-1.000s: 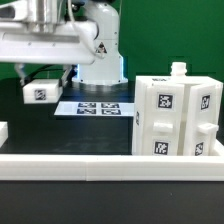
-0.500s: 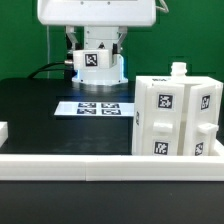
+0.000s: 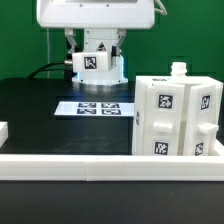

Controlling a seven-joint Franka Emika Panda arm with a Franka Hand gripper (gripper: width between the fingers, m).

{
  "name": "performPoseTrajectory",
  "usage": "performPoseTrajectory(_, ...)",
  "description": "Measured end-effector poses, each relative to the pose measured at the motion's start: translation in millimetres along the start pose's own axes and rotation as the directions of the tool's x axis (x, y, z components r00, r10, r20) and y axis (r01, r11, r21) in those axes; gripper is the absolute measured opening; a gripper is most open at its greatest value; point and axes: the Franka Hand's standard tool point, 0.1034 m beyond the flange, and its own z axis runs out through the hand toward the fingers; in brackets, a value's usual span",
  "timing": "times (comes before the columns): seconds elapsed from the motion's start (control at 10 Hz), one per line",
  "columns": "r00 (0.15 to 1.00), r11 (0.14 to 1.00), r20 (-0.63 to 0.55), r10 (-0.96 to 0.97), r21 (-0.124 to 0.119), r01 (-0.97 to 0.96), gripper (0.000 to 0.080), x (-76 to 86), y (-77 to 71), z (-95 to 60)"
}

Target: Assemble cabinet

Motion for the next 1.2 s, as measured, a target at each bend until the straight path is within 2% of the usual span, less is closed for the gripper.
performPoseTrajectory(0.4, 1.0, 1.0, -0.019, 0.001, 0.016, -0.001, 0.056, 34.5, -61.1, -28.8)
performPoseTrajectory(0.6, 0.996, 0.996, -0.029, 0.088, 0.023, -0.088, 0.056, 46.2, -109.1, -29.7)
performPoseTrajectory(0.7, 0.996, 0.996, -0.026, 0.091, 0.023, -0.09, 0.056, 49.3, -123.9, -23.8)
performPoseTrajectory(1.2, 0.997, 0.997, -0.019, 0.079, 0.021, -0.079, 0.056, 47.8, -123.5, -19.6)
